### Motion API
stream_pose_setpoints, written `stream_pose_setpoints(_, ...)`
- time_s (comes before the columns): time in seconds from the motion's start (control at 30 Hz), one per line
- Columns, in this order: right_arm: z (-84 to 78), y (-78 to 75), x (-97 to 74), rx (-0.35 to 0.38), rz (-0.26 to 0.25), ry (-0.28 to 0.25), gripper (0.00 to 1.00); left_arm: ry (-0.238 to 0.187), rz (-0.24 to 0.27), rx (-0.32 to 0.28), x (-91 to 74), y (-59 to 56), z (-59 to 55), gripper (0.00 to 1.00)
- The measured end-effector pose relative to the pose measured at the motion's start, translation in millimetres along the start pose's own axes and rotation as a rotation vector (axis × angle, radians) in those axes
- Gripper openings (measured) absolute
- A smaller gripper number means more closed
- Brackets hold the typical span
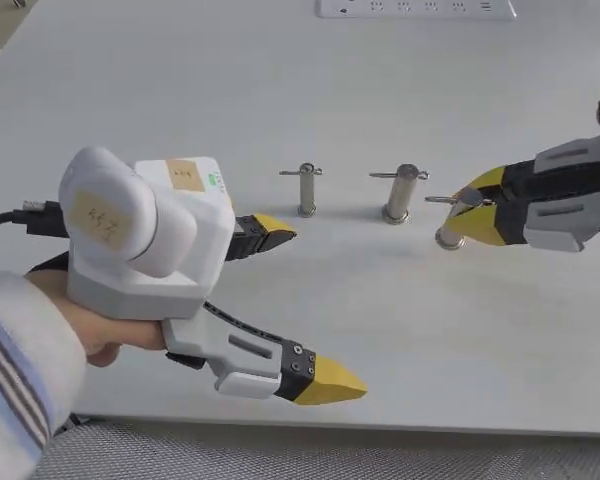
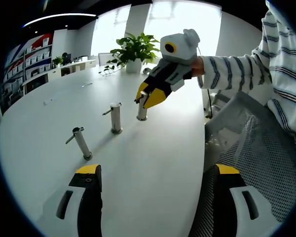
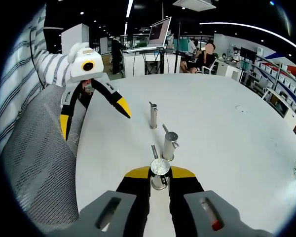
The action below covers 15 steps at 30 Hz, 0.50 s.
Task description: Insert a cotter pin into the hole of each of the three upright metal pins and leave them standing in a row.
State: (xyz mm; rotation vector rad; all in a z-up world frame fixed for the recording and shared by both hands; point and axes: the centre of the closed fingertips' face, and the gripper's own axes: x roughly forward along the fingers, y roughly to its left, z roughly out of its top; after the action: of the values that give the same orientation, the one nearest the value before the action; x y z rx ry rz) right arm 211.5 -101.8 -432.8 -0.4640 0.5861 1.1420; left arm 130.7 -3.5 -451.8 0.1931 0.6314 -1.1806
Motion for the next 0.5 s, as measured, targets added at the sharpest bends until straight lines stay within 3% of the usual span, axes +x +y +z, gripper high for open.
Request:
stream_pose_setpoints(0.17,-4.3,-15.0,-4.6,0.014,-0.018,0.003,0.08,0.010,0.005,-0.004,-0.9,0.8,-3.1,0.93)
stream_pose_setpoints(0.33,-10.3,-27.8,-5.7,0.022,-0.024,0.004,0.08,-0.014,-0.001,-0.017,-2.8,-1.0,1.5,0.92)
stream_pose_setpoints(0.5,-17.0,-33.7,-4.2,0.038,-0.026,0.008,0.08,-0.012,0.006,-0.015,-3.8,0.5,2.0,0.92)
